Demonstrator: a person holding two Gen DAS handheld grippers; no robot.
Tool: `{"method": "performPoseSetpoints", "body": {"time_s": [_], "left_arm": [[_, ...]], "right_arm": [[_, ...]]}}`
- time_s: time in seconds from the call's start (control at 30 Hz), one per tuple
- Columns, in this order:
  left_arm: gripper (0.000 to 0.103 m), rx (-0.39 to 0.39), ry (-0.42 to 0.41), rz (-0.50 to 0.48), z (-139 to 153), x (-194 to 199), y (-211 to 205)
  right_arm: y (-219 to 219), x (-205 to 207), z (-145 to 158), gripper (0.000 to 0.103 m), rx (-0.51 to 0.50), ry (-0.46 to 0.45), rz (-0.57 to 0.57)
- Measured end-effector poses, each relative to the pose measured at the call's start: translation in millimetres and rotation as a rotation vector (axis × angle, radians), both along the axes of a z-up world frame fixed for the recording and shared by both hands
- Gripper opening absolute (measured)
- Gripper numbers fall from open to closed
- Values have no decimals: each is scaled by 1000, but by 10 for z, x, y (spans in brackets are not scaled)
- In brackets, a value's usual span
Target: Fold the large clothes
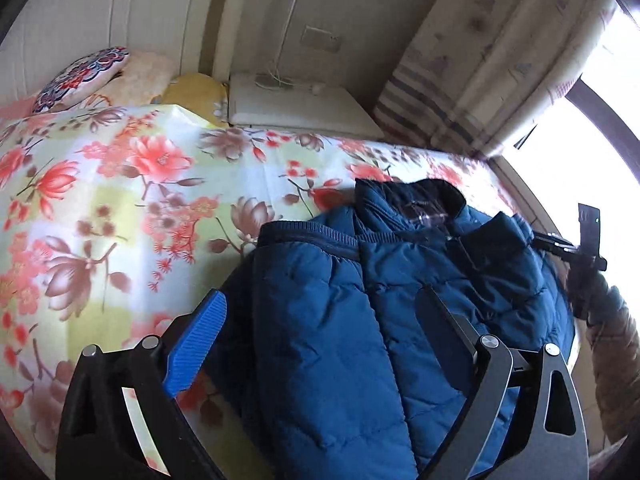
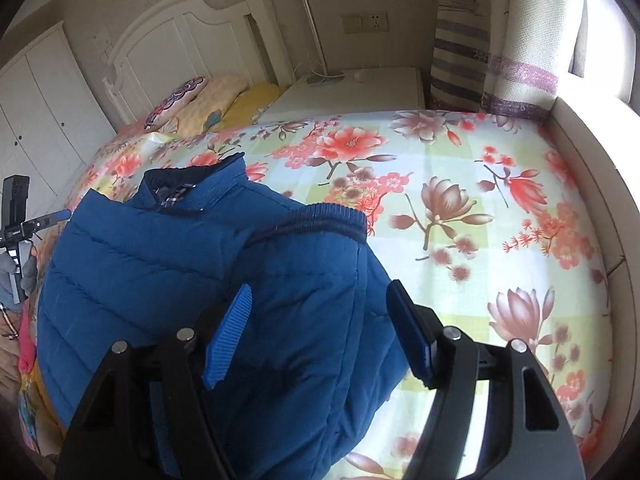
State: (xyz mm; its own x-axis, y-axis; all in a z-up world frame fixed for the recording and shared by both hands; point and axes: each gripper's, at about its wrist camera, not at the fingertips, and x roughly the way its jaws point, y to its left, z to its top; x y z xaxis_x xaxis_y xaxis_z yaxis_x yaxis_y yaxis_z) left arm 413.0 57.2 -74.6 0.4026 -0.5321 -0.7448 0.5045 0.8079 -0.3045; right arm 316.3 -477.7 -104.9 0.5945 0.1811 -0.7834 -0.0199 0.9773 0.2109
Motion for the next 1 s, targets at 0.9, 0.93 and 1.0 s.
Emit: {"method": "performPoseSetpoints", "body": {"time_s": [0.9,0.93,1.0], "left_arm": [[17,-128,-3,36,-56,163,149],[18,-130,56,43,-188,257,115],[27,-132,150,67,-431,400,78]], "right_arm": [[190,-93,348,11,-79,-151,49],[203,-16,252,12,-89,-110,47],[183,123,-8,35,-86,-25,24]]}}
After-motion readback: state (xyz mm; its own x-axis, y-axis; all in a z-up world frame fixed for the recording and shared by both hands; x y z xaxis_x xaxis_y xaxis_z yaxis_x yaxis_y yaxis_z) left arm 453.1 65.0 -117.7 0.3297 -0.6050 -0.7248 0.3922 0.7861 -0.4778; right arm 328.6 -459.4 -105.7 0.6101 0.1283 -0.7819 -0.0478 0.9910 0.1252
